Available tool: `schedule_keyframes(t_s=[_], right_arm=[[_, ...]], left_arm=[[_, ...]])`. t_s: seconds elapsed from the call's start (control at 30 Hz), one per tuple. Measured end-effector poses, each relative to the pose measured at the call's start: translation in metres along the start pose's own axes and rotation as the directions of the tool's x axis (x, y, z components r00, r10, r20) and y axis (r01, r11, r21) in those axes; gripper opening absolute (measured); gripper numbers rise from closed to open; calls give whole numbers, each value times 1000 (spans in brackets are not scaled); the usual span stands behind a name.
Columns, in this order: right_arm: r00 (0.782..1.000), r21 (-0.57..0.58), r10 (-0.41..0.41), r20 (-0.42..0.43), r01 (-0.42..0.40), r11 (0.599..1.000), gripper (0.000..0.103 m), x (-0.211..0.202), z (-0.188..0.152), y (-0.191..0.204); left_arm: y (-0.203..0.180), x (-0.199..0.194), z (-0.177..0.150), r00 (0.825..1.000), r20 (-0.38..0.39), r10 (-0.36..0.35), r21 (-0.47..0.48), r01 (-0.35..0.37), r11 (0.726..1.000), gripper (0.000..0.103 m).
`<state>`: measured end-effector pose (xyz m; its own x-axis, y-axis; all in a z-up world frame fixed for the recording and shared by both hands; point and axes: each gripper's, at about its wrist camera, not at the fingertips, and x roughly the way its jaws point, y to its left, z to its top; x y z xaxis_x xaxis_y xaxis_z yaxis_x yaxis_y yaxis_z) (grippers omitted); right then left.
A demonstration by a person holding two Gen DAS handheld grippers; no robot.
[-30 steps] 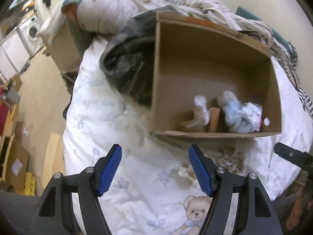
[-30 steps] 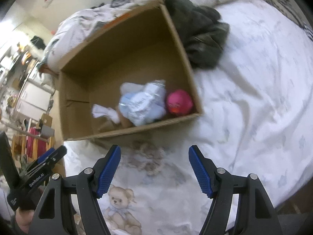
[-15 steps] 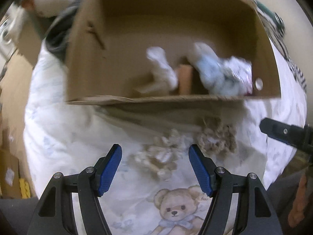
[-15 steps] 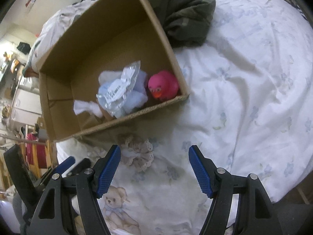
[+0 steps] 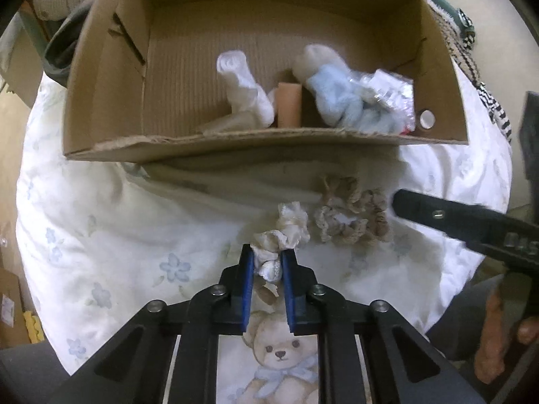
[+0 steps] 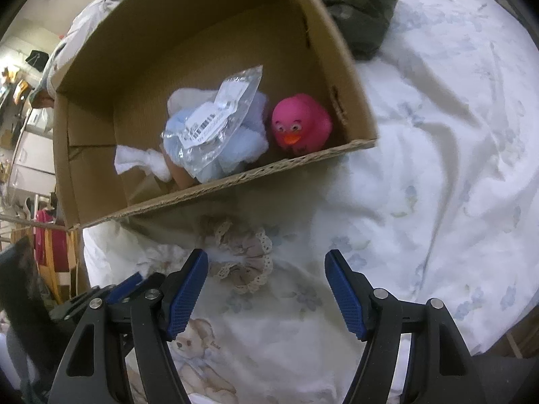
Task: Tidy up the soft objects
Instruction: 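Grasp the white lace scrunchie with the left tool while the right tool grasps the beige lace scrunchie, then carry both lace scrunchies over the cardboard box with both tools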
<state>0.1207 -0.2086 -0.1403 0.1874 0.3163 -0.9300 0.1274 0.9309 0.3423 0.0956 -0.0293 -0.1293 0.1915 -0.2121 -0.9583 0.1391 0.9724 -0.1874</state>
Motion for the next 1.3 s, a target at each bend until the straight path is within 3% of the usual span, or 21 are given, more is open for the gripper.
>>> schedule_keyframes(t_s=[0.4, 0.47, 0.63, 0.7, 0.77, 0.87, 0.97, 1.3], right_arm=[[995, -28, -37, -87, 35, 999, 77, 47, 10, 37], [995, -48, -53, -88, 49, 998, 83, 54, 10, 44], [992, -137, -111, -64, 101, 985, 83, 65, 6, 62], [989, -186, -140, -54, 128, 974, 69, 66, 2, 70], [988, -207, -145, -50, 131, 970, 44, 67, 1, 75], [990, -209, -131, -47, 118, 971, 23, 63, 0, 73], [993, -212, -112, -38, 102, 972, 16, 53, -4, 72], [998, -265, -54, 17, 56, 963, 15, 8, -29, 74]], left_arm=[[35, -39, -5, 994, 64, 86, -85, -80, 993, 14], [38, -40, -4, 994, 67, 91, -91, -85, 992, 14], [38, -36, -2, 994, 64, 93, -99, -86, 991, 14], [37, -36, 0, 993, 69, 93, -95, -87, 992, 14], [35, -38, -1, 993, 72, 96, -93, -89, 992, 14], [32, -38, -2, 993, 75, 96, -89, -90, 992, 14], [30, -40, -3, 992, 83, 100, -83, -94, 992, 14], [29, -58, -12, 991, 104, 89, -91, -80, 993, 14]])
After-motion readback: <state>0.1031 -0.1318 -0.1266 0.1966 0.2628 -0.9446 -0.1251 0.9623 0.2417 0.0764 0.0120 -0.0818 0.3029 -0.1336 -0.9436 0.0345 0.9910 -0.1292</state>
